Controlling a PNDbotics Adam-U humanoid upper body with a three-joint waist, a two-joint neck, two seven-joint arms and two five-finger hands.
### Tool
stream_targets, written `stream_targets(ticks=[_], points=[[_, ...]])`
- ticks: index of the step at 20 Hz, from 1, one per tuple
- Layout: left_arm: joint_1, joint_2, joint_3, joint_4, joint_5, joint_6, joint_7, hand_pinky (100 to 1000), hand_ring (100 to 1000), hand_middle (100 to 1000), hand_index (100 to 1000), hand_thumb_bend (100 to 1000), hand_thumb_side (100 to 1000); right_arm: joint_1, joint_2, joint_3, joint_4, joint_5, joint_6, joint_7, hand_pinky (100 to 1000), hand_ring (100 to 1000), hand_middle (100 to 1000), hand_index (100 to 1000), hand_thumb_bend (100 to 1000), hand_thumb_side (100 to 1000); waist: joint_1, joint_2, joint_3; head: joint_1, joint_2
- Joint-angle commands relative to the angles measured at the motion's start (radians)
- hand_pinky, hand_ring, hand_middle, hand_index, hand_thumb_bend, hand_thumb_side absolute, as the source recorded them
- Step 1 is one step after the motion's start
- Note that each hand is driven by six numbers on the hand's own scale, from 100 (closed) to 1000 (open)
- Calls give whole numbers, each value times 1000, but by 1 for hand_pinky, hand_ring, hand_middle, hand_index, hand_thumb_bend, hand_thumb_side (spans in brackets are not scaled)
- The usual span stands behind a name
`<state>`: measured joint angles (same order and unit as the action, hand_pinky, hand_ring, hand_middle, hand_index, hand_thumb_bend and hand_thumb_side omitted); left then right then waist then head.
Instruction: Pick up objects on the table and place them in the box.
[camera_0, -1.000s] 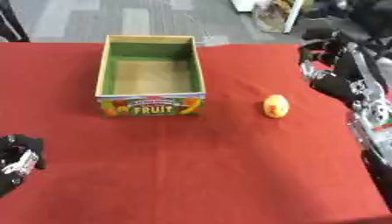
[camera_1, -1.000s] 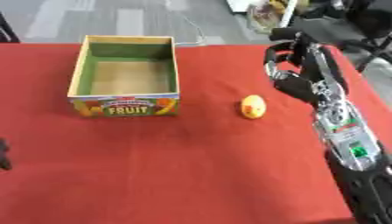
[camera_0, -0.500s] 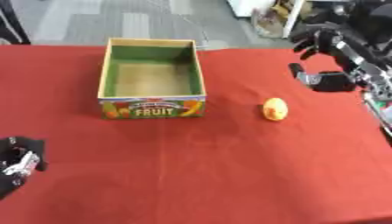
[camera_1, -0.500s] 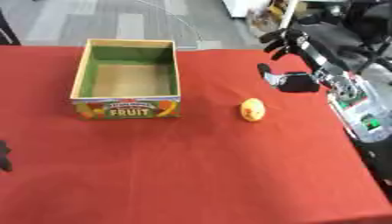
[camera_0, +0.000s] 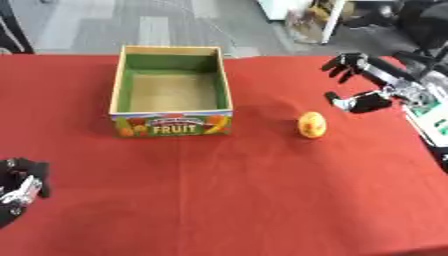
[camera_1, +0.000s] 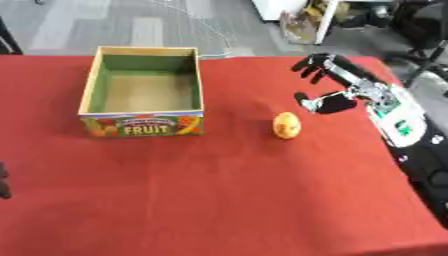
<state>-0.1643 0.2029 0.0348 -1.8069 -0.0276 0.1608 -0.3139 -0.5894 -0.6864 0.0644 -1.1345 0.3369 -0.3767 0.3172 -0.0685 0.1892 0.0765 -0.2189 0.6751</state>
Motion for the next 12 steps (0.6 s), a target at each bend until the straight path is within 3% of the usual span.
stream_targets(ticks=[1, 12], points=[[-3, 18, -4, -10, 0, -3, -4, 497, 463, 503, 518, 226, 356, -27, -11, 4, 25, 28, -14, 24, 684, 779, 793, 828, 247, 100, 4, -18, 2, -6, 1], [-3, 17, -4, -10, 0, -1, -5, 497, 463, 503, 518, 226, 357, -31, 10, 14, 77, 73, -48, 92, 705, 799, 810, 836, 318, 106, 2, -20, 5, -17, 28]])
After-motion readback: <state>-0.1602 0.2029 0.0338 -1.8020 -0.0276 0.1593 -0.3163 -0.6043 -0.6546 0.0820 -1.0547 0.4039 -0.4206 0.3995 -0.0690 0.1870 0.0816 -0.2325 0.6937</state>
